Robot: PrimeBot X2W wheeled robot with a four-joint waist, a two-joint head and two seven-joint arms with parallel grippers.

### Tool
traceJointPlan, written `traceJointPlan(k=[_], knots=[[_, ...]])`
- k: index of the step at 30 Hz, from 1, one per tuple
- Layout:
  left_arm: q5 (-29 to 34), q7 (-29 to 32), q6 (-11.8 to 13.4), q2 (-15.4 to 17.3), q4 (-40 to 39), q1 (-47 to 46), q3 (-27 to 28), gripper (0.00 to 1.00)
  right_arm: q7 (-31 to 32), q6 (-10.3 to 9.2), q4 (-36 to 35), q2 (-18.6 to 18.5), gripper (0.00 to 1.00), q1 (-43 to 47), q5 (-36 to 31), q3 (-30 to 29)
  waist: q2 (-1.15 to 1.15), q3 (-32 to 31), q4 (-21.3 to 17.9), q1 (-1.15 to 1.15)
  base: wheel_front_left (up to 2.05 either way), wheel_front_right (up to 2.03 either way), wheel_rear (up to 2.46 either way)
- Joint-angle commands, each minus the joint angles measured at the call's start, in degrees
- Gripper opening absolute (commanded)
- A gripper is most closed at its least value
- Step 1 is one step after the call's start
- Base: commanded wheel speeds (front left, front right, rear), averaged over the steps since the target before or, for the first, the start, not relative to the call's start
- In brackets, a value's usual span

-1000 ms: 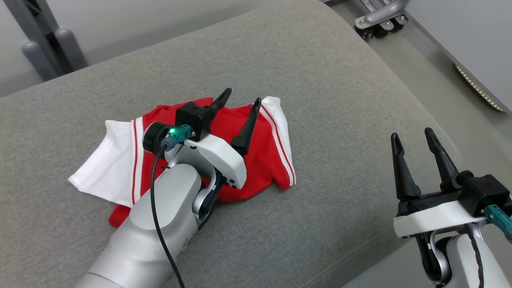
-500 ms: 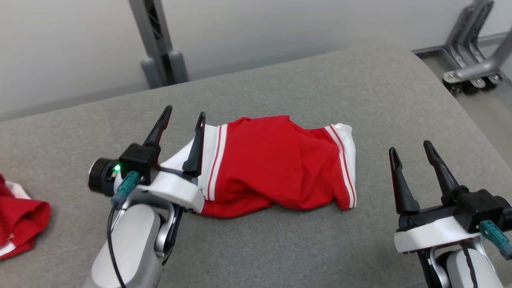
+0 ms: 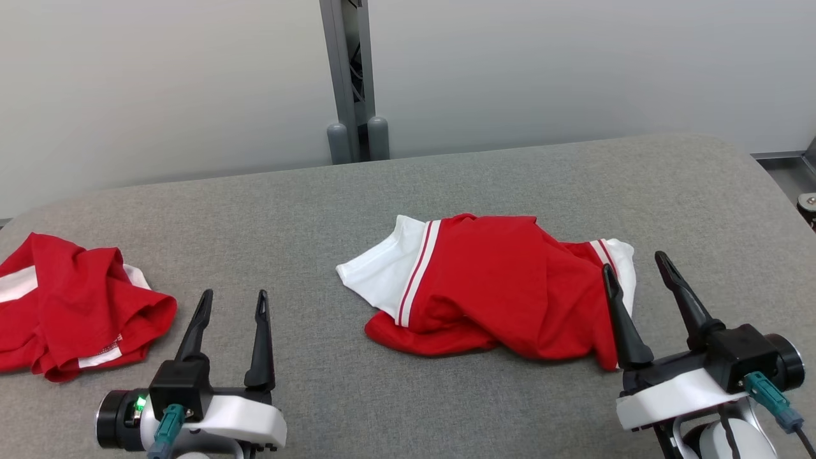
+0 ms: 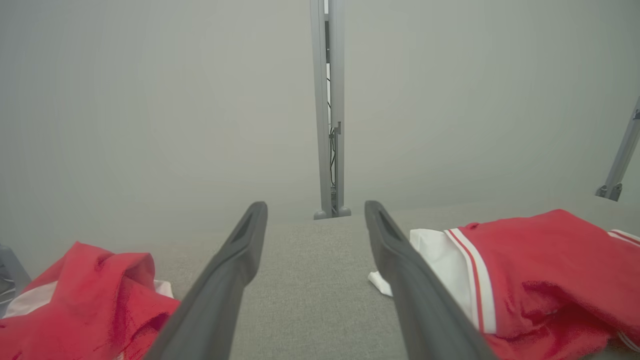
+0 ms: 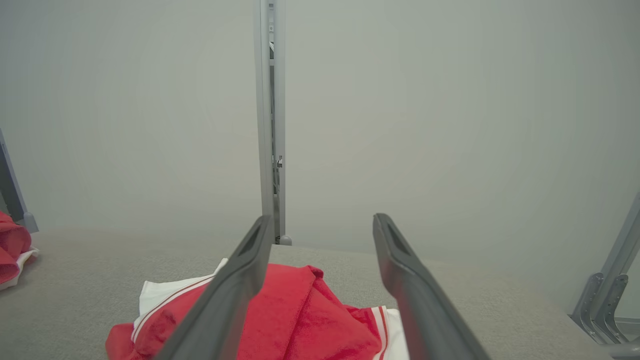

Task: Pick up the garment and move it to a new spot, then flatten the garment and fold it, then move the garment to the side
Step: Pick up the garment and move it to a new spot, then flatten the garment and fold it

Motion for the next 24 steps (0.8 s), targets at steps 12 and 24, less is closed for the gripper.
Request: traceJointPlan(k=[12,24], knots=[[-0.32,-0.21,4.48,-0.51,-2.00,4.56,1.48,1.00,-0.10,-0.02,2.28,-1.21,1.00,1.23,1.74,4.50,0.00,-0.35,2.64,0.00,0.00,0.00,0.00],[-1.57,-0.21,5.37,-0.55,-2.03,4.80,0.38,1.00,-0.10,-0.02,3.28,-1.41,1.00,1.29,2.00,5.32,0.00,-0.70,5.54,0.00,0.00,0.00,0.00]])
